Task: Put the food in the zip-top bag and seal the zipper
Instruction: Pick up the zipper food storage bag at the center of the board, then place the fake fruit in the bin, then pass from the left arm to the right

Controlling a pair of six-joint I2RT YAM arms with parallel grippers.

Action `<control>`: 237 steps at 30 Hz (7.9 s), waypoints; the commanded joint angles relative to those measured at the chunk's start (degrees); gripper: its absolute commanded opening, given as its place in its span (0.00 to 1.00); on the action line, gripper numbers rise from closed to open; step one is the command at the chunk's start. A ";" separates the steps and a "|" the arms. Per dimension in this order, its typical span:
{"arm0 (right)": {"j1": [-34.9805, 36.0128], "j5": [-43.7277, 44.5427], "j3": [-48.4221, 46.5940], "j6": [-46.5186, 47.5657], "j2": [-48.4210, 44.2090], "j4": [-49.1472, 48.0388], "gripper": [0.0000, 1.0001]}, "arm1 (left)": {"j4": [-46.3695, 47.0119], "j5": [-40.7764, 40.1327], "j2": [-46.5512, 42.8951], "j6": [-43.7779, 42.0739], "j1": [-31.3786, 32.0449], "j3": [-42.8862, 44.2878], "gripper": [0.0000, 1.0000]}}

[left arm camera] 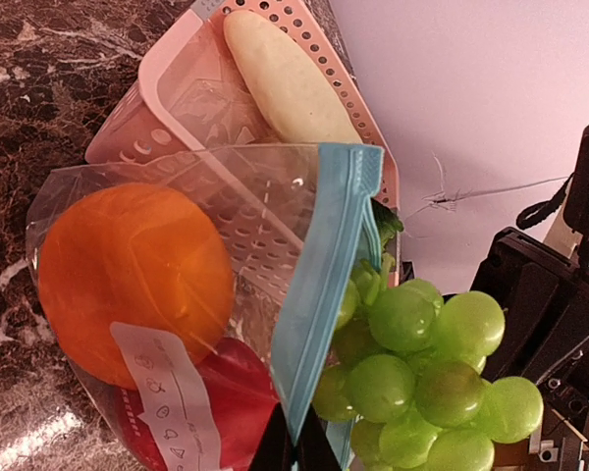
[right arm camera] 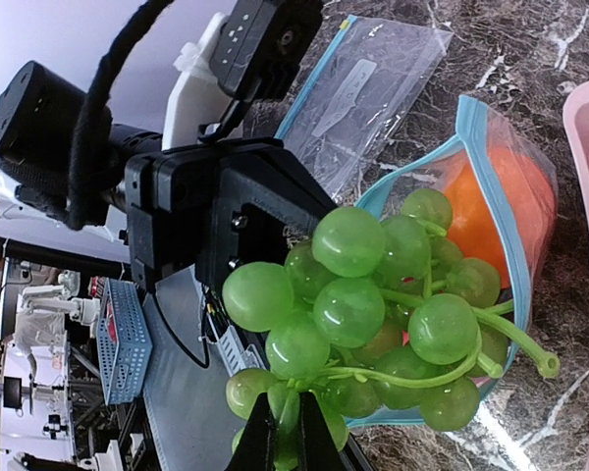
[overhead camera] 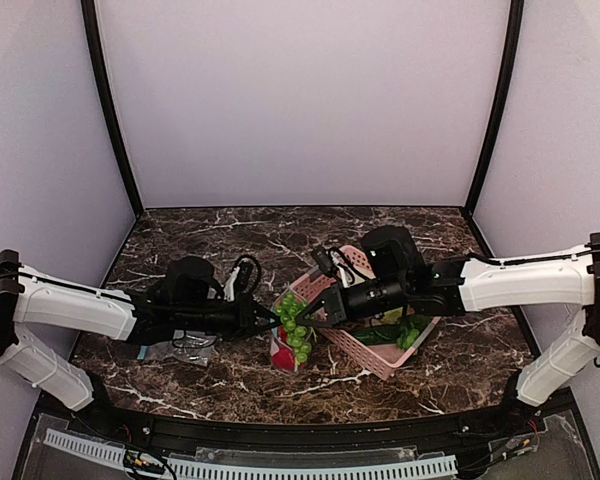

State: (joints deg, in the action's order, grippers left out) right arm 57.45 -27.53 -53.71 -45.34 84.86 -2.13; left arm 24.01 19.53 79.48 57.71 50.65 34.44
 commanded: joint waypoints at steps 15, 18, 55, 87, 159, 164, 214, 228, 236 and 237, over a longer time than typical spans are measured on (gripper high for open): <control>0.29 13.92 -13.58 8.17 9.02 13.24 0.00 | 1.49 1.53 0.72 0.14 0.15 -2.34 0.01; 0.42 12.79 -14.37 13.75 9.62 12.77 0.00 | 1.23 1.55 0.73 -0.03 0.15 -2.47 0.01; 4.82 27.35 -17.39 11.83 18.78 7.78 0.00 | -0.81 6.45 3.00 -3.03 0.15 1.73 0.01; 4.91 6.22 -9.46 19.42 12.88 8.70 0.00 | -16.69 7.44 -2.33 -19.67 -0.69 6.48 0.01; 4.95 2.57 -5.70 15.57 16.85 -1.51 0.00 | -12.50 13.55 12.94 -11.48 -10.93 6.52 0.20; 4.91 2.32 -4.80 15.07 16.04 -2.31 0.00 | -9.35 14.42 10.88 -10.61 -10.92 5.31 0.01; 5.21 6.26 4.59 13.88 1.60 -12.72 0.00 | 24.40 24.95 5.11 -5.71 -1.11 3.06 0.01; 5.13 16.73 5.52 15.63 -13.96 7.74 0.00 | 18.82 20.95 3.59 -11.71 -6.31 0.49 0.01; 4.71 22.56 5.20 15.96 -20.86 13.05 0.00 | 20.47 23.86 5.49 -11.73 -6.39 1.75 0.01; 4.44 23.84 5.24 15.60 -20.86 13.43 0.00 | 21.26 24.31 5.54 -11.43 -6.39 1.67 0.01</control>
State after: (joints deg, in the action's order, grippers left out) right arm 62.57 -8.97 -48.56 -30.30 64.66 8.69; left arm 42.44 41.19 85.19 46.65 44.40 35.44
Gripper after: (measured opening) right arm 0.038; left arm 0.007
